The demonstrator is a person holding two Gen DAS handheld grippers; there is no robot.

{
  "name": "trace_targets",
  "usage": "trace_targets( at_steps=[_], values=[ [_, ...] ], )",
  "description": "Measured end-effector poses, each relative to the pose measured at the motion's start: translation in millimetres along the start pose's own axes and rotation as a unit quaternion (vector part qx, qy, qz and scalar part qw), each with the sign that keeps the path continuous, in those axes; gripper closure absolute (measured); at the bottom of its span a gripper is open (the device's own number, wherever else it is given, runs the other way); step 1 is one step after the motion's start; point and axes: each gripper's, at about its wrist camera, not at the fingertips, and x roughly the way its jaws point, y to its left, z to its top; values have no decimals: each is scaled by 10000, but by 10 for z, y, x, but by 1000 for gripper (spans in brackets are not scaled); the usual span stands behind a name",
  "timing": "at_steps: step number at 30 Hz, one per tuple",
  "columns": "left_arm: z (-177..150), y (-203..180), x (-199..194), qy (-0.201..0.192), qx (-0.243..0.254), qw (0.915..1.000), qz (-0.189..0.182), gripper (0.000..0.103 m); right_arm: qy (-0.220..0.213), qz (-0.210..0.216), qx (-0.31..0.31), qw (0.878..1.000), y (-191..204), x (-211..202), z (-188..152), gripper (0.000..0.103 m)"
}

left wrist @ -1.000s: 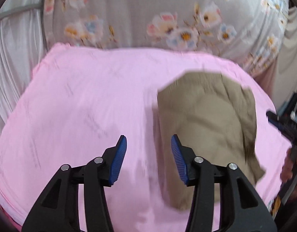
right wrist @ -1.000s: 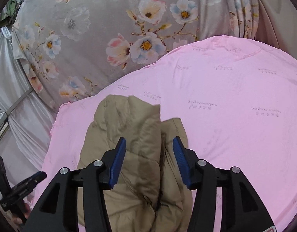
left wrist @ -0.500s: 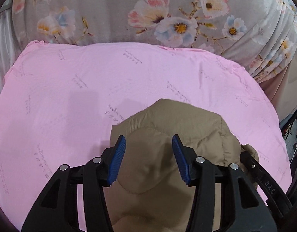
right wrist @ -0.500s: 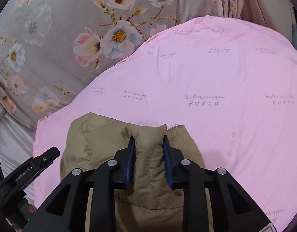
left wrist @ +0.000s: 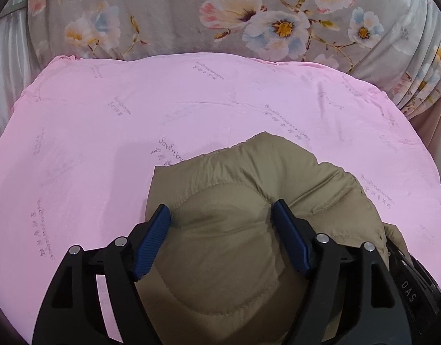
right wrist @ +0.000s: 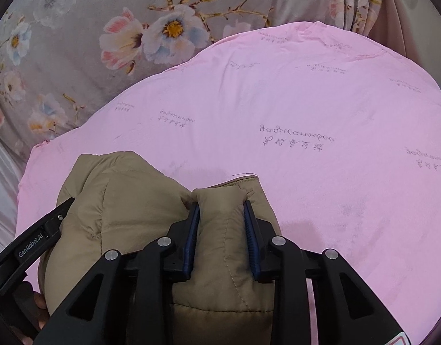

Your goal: Fold large clothes

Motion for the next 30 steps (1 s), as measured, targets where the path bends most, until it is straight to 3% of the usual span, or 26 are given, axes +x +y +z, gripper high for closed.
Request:
trace_targets(
  at_steps=[24, 30],
  values=[
    [-93, -99, 157, -258, 131, 9987, 429, 26, 112, 198, 129, 9997, -63, 125, -3, 72],
    [-160, 27, -205, -101, 244, 9994, 223, 26, -218, 233, -68, 9995, -150, -577, -74, 72]
  ],
)
